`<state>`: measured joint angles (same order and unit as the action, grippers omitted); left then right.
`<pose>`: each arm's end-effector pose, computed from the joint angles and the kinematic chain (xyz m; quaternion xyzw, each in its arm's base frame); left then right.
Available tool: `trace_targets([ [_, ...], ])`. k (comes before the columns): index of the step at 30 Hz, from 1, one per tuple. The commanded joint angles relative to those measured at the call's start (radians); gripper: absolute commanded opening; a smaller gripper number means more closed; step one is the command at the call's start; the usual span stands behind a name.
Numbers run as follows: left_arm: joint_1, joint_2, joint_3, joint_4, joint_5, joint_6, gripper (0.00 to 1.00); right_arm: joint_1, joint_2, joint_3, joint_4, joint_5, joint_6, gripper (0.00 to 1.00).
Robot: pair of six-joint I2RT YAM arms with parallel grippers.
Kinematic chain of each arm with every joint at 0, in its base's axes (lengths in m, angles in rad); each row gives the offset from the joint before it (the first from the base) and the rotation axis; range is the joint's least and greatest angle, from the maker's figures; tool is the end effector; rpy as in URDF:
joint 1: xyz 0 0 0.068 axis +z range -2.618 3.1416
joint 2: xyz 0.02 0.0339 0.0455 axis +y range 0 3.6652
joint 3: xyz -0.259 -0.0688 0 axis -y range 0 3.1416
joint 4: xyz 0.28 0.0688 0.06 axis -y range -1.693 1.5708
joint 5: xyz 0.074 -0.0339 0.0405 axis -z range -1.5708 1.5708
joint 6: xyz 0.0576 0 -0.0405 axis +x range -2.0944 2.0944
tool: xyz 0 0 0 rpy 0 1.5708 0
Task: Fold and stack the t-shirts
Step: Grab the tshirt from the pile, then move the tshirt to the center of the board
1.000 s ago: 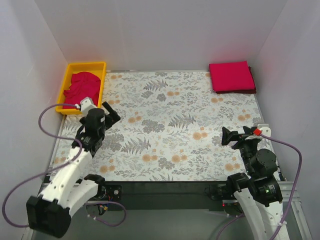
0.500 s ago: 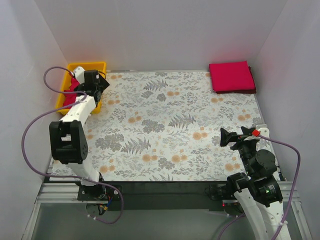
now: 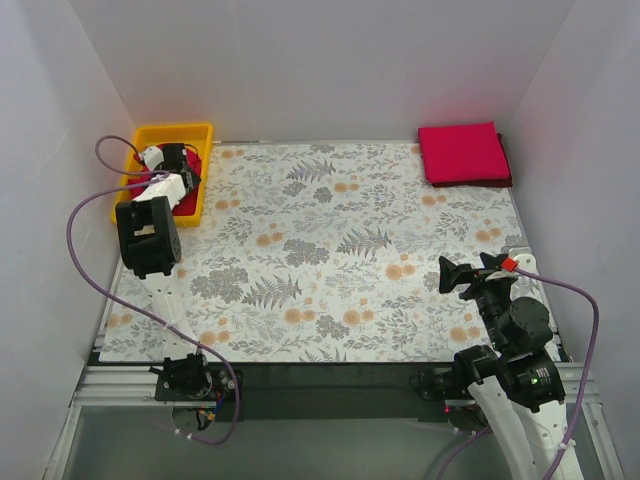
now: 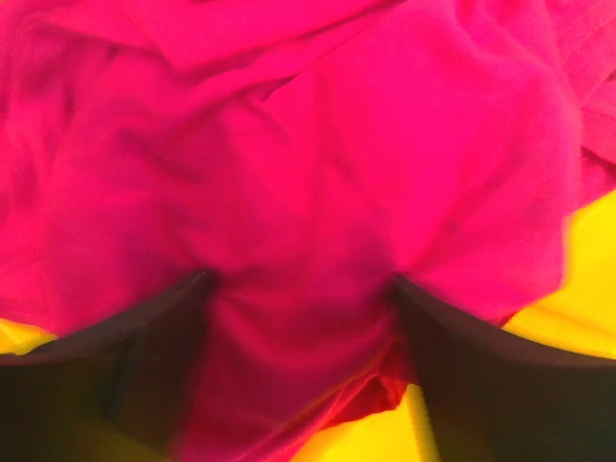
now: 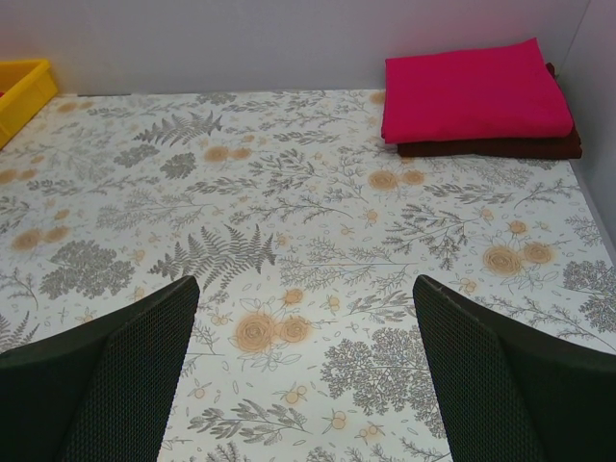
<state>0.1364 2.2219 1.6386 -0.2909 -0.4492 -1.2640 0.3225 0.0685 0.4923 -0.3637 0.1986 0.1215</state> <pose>0.5162 0.0961 0.1188 -0.6486 0.6518 -0.0009 0.3931 0.1197 0.0280 0.3089 0.0034 0.6860 0.0932 0.7216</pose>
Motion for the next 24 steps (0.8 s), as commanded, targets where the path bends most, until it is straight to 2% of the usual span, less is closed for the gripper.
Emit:
trace_targets([
  [1,0.000,0.002,0.044,-0.071,0.000,0.037,0.63,0.006,0.014,-0.004,0.040,-0.013,-0.017,0.98],
  [2,0.000,-0.001,0.044,-0.071,0.000,0.040,0.49,0.006,0.020,-0.004,0.040,-0.018,-0.019,0.98],
  [3,0.000,-0.016,0.052,-0.071,-0.012,0.055,0.30,0.006,0.020,-0.003,0.040,-0.019,-0.017,0.98],
  [4,-0.001,-0.028,0.059,-0.070,-0.020,0.067,0.00,0.007,0.024,-0.004,0.040,-0.022,-0.020,0.98],
  [11,-0.090,-0.281,0.101,0.025,-0.161,0.247,0.00,0.006,0.019,-0.004,0.040,-0.039,-0.023,0.98],
  [17,-0.326,-0.503,0.174,0.085,-0.146,0.392,0.00,0.006,0.024,-0.003,0.042,-0.041,-0.023,0.98],
  [18,-0.398,-0.527,0.182,0.082,-0.148,0.399,0.00,0.006,0.025,-0.001,0.042,-0.042,-0.025,0.98],
  [21,-0.521,-0.642,0.172,0.065,-0.106,0.387,0.00,0.006,0.028,-0.001,0.042,-0.044,-0.023,0.98],
  [24,-0.595,-0.756,0.086,0.064,-0.007,0.359,0.00,0.006,0.028,0.000,0.042,-0.044,-0.025,0.98],
])
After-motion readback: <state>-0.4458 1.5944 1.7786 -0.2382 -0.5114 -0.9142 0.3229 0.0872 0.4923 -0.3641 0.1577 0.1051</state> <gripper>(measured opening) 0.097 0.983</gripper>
